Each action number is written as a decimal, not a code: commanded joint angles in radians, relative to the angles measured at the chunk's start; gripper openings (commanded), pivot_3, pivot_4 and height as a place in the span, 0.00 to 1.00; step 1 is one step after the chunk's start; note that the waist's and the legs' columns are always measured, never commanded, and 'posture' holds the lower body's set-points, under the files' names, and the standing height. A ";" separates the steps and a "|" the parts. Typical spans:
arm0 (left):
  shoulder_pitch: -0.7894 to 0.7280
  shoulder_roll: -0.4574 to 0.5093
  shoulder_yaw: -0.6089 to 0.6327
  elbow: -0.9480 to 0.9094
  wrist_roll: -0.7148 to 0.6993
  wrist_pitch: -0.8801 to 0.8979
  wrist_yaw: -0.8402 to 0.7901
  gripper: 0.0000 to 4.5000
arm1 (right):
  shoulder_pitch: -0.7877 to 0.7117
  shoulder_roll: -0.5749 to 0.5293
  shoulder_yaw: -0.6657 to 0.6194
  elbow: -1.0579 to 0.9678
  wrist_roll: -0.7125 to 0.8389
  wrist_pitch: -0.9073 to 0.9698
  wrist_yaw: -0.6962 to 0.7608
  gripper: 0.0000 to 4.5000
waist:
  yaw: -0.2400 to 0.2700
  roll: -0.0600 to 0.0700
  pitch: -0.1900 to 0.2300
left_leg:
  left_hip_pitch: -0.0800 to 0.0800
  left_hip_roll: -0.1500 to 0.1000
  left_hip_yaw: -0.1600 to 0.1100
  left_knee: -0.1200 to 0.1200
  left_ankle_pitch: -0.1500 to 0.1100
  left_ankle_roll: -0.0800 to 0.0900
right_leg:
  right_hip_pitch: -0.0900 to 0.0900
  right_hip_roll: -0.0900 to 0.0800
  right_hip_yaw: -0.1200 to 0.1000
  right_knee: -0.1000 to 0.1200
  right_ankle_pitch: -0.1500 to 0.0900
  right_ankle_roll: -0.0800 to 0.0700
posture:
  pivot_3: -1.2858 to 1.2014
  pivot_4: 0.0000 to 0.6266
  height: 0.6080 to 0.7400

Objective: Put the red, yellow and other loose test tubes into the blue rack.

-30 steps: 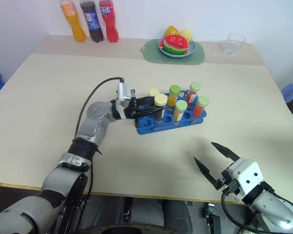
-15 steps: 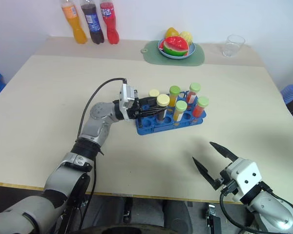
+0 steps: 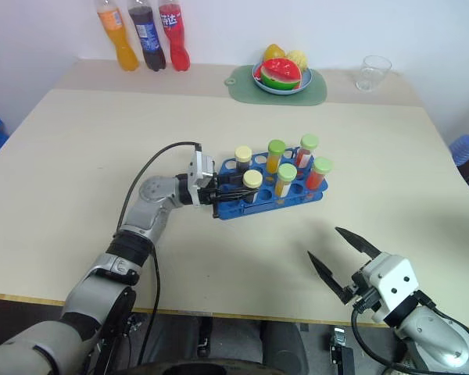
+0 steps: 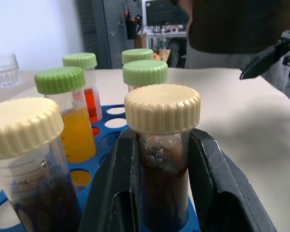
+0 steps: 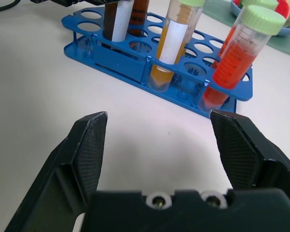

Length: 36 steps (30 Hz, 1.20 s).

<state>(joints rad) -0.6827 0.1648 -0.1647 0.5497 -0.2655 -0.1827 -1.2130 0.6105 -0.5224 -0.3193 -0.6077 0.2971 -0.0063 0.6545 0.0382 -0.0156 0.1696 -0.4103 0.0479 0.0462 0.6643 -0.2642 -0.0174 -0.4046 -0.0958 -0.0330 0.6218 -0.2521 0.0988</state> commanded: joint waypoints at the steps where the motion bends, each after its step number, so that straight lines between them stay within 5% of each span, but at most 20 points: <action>1: -0.016 -0.015 -0.002 -0.010 -0.006 0.019 -0.004 0.18 | -0.001 0.008 0.001 -0.039 0.003 -0.005 -0.006 0.83 | 0.000 0.000 0.000 | 0.000 0.000 0.000 0.000 0.000 0.000 | 0.000 0.000 0.000 0.000 0.000 0.000 | 0.52 0.24 1.00; 3: -0.017 -0.020 0.001 -0.045 -0.055 0.102 -0.044 0.18 | -0.002 0.008 0.003 -0.040 0.003 -0.004 -0.008 0.83 | 0.000 0.000 0.000 | 0.000 0.000 0.000 0.000 0.000 0.000 | 0.000 0.000 0.000 0.000 0.000 0.000 | 0.52 0.24 1.00; 9: -0.011 -0.020 0.033 -0.174 -0.074 0.181 0.033 0.82 | -0.009 0.007 -0.004 -0.035 0.002 -0.008 -0.010 0.83 | 0.000 0.000 0.000 | 0.000 0.000 0.000 0.000 0.000 0.000 | 0.000 0.000 0.000 -0.001 0.000 0.000 | 0.52 0.24 1.00; 18: 0.149 0.105 0.104 -0.437 -0.149 0.295 0.082 0.82 | -0.051 0.028 -0.036 0.026 0.030 -0.008 -0.030 0.83 | -0.002 0.001 0.000 | 0.001 0.001 0.000 0.000 0.000 0.000 | 0.000 0.001 0.000 0.001 0.000 0.000 | 0.52 0.24 1.00; 27: 0.381 0.334 0.229 -0.534 -0.162 0.334 0.112 0.82 | -0.039 0.009 -0.103 0.103 0.092 -0.007 0.033 0.83 | -0.001 0.002 0.000 | 0.001 0.002 0.000 -0.001 0.000 0.000 | 0.000 0.001 0.000 0.001 0.000 0.000 | 0.52 0.24 1.00; 36: 0.562 0.420 0.313 -0.690 -0.212 0.413 0.179 0.82 | -0.061 -0.016 -0.147 0.147 0.138 0.009 0.073 0.83 | -0.002 0.002 0.000 | 0.001 0.002 0.001 -0.001 0.000 0.000 | -0.001 0.000 0.000 0.000 0.000 0.000 | 0.52 0.24 1.00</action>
<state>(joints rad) -0.1316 0.5714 0.1202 -0.0913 -0.4523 0.2211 -1.0419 0.5534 -0.5296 -0.4433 -0.4526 0.4151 0.0053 0.7205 0.0360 -0.0134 0.1698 -0.4094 0.0502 0.0470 0.6634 -0.2644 -0.0177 -0.4052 -0.0959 -0.0328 0.6223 -0.2521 0.0984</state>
